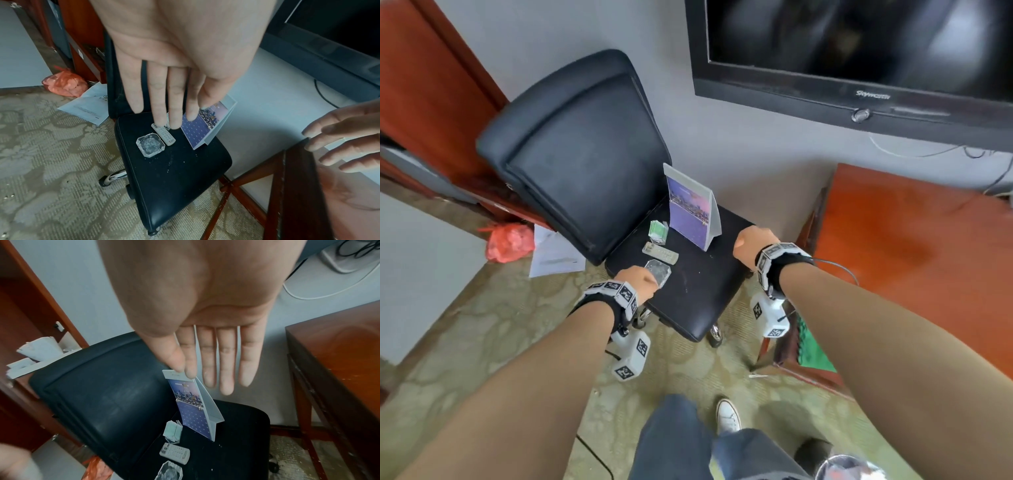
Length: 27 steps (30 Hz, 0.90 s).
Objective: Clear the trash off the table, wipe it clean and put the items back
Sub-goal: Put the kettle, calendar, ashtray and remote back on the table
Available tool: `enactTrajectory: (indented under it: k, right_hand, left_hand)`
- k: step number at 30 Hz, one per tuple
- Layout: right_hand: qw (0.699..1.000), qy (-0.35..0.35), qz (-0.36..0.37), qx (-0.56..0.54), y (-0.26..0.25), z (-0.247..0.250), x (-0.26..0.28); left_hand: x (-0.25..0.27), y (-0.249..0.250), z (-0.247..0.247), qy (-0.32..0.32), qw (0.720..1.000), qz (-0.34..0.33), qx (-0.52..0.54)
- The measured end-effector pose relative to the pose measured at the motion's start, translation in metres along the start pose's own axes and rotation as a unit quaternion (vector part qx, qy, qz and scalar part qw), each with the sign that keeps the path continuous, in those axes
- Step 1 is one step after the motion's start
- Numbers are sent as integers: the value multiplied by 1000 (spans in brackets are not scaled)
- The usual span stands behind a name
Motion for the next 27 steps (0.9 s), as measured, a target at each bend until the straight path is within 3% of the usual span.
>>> enactTrajectory:
  k: [5, 12, 18, 21, 27]
  right_hand:
    - [999, 9, -25, -35, -40, 3, -63]
    - [987, 86, -88, -101, -109, -22, -181]
    - [971, 143, -64, -181, -139, -61, -248]
    - [962, 157, -24, -223, -136, -87, -257]
    - [935, 254, 21, -246, -132, -104, -260]
  left_hand:
    - [-72, -44, 34, -40, 999, 5, -37]
    - [-227, -117, 60, -68, 994, 45, -78]
    - [-339, -161, 29, -82, 991, 90, -55]
    - [-378, -168, 5, -83, 991, 95, -33]
    - [-427, -174, -37, -58, 988, 138, 31]
Point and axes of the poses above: each hand's wrist, its own x-axis away from the middle knuckle, its own z-axis out of the back of the hand, y = z × x, the point moved 1 cm from there along -x, towards the middle knuckle, and after that the axes turned 15 degrees about -z, right-handed, at the moved point
